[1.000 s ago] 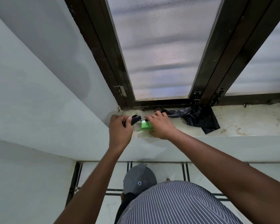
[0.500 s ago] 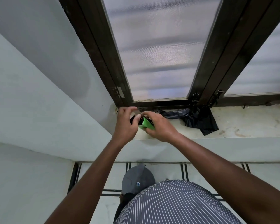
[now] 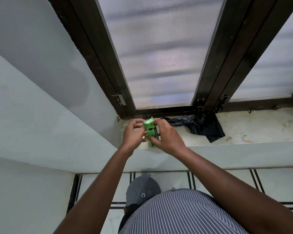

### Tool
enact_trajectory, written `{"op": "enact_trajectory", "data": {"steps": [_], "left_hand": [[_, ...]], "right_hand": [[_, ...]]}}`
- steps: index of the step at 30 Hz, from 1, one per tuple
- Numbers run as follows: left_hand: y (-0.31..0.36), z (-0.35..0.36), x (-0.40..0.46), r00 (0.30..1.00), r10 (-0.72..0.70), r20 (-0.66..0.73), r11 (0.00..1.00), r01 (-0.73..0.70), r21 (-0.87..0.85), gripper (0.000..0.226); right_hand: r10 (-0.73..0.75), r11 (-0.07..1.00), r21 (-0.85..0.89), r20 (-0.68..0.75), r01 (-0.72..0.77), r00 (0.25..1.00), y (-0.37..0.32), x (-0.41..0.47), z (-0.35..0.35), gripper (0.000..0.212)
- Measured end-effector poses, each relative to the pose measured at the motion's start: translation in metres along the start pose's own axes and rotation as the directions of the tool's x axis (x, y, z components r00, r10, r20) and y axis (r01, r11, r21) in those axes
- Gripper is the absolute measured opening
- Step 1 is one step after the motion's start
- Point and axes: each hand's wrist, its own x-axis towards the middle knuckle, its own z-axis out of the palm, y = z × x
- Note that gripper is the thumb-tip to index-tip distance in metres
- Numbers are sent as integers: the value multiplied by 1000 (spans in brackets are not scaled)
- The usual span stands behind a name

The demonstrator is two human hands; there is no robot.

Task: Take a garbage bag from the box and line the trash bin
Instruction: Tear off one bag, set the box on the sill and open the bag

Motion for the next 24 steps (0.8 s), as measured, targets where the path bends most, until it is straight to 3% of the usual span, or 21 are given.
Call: {"op": "enact_trajectory", "data": {"steps": [3,5,9,15,24], "left_hand": [[2,-4,4,997,75,-27,995,-73,74,19],[2,-5,8,995,103,-18,986,-100,134,22],[3,-4,8,994,106,35,981,-110,161,35],[-16,9,-4,937,323,131,878,-348,328,49],[-20,21,-11,864,486,132,698,-475,535,59]], "right_hand": [[79,970,231,-7,-75,997,-3,-3,-9,77],[79,951,301,-2,-75,997,-3,-4,-16,72],[33,968,249,-54,-19,998,1,-1,-22,34],[52,977,208,-53,-40,997,8,7,-32,29],[203,955,202,93,-218,975,10,22,-56,26]]}}
